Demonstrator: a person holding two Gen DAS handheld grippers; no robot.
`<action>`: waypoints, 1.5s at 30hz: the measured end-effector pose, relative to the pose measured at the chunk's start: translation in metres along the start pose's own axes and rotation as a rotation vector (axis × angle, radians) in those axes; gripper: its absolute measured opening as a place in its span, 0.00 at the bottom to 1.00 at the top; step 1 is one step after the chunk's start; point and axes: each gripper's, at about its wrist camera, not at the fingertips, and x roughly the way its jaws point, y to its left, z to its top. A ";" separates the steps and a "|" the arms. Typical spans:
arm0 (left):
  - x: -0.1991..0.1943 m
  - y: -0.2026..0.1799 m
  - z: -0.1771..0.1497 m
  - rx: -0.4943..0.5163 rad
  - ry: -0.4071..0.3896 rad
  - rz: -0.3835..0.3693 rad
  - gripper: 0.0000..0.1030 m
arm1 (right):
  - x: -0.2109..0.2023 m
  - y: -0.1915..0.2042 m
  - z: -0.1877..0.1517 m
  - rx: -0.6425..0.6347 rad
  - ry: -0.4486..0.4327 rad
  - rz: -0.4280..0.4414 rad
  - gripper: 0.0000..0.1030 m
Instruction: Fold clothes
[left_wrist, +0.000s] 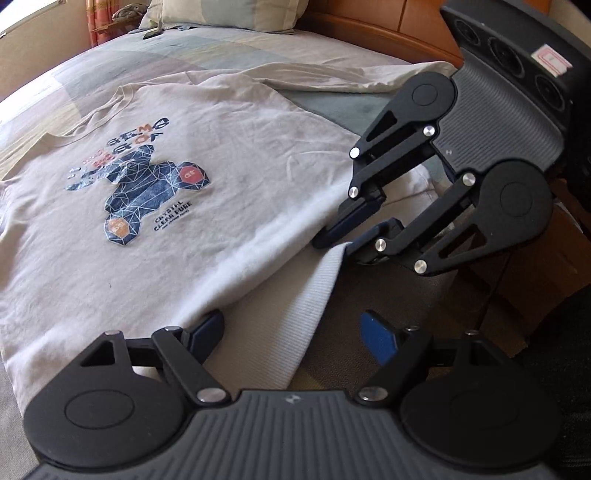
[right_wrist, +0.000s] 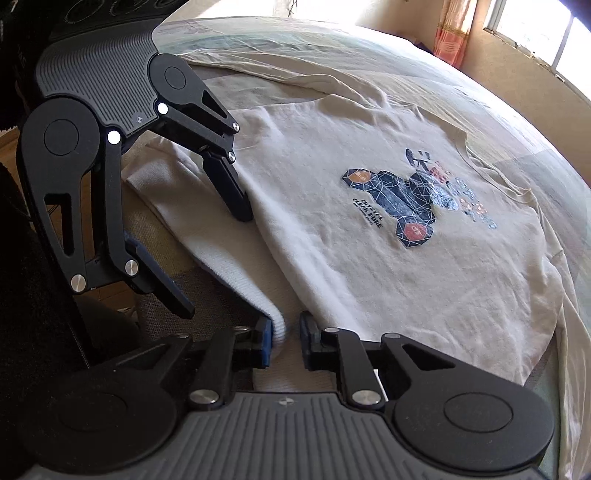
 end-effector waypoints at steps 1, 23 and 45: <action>0.002 -0.002 0.001 0.014 -0.002 0.031 0.79 | 0.000 -0.004 -0.001 0.031 -0.005 0.011 0.18; -0.003 -0.025 -0.011 0.223 -0.006 0.208 0.61 | 0.004 0.027 0.015 -0.037 -0.039 -0.178 0.07; -0.115 0.076 -0.087 -0.386 -0.002 -0.021 0.44 | -0.044 0.018 -0.016 0.356 0.079 0.204 0.31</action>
